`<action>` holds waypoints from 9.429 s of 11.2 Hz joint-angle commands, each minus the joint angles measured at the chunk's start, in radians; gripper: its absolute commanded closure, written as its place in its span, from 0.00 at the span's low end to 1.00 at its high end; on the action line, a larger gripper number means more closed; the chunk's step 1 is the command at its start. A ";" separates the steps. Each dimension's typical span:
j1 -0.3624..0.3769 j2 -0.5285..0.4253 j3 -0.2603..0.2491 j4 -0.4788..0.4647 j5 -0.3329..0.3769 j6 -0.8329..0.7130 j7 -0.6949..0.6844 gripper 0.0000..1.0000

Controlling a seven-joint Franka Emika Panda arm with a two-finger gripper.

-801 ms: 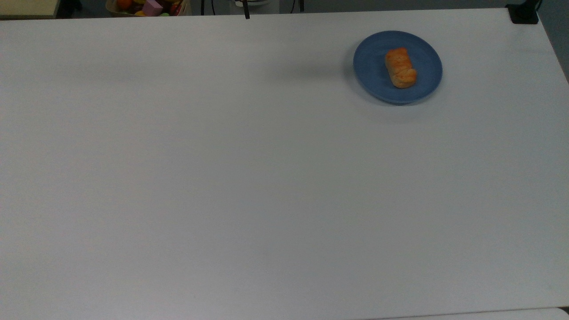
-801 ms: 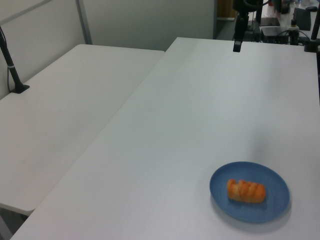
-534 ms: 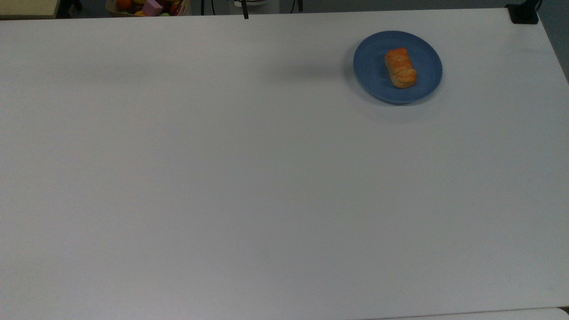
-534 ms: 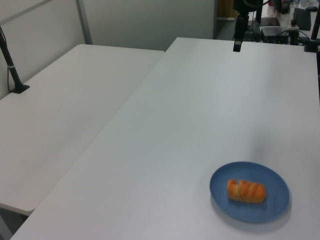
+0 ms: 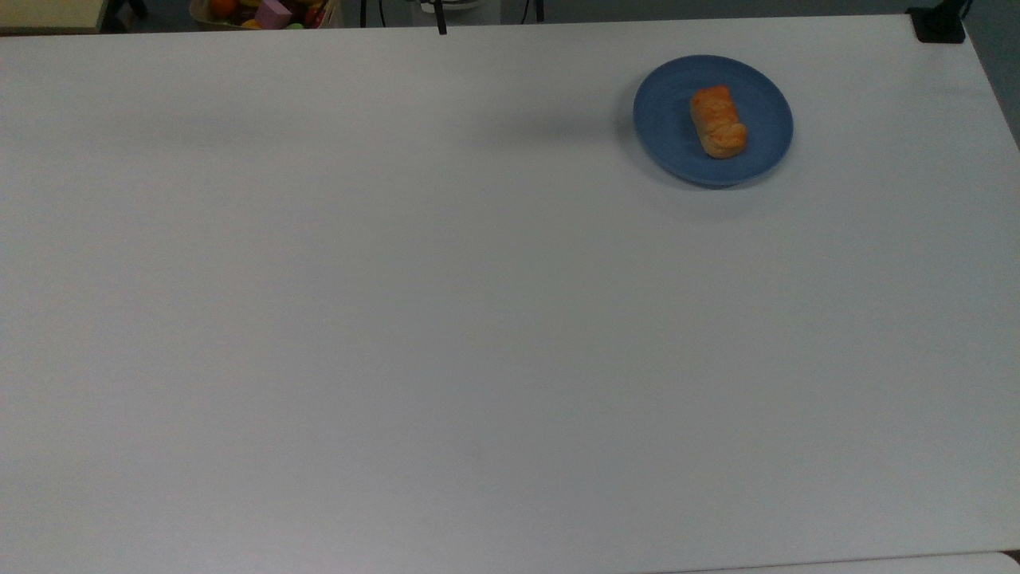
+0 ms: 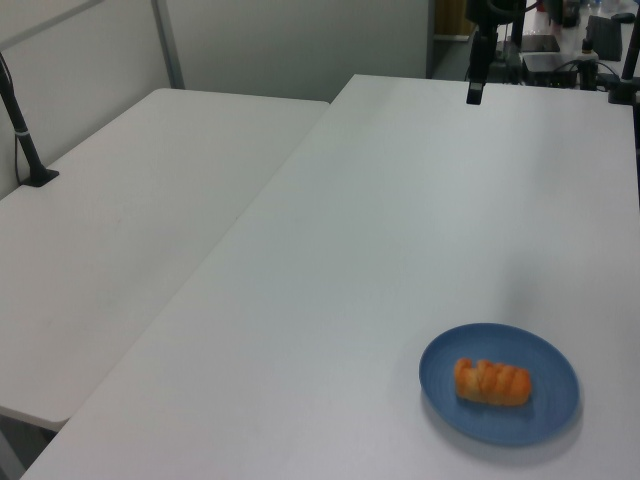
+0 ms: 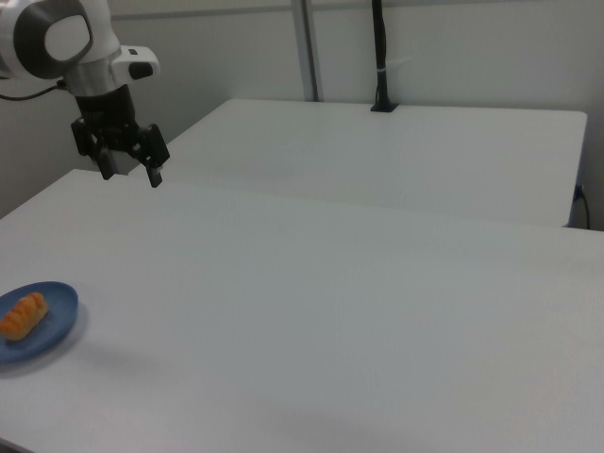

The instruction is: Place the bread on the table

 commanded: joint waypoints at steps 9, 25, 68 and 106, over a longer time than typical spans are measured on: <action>0.293 -0.039 0.059 -0.037 0.060 -0.139 0.191 0.00; 0.474 0.313 0.156 -0.238 -0.049 0.394 0.455 0.00; -0.072 0.040 -0.274 -0.534 -0.110 0.464 -0.308 0.58; -0.027 0.004 0.001 -0.012 0.037 0.067 -0.090 0.00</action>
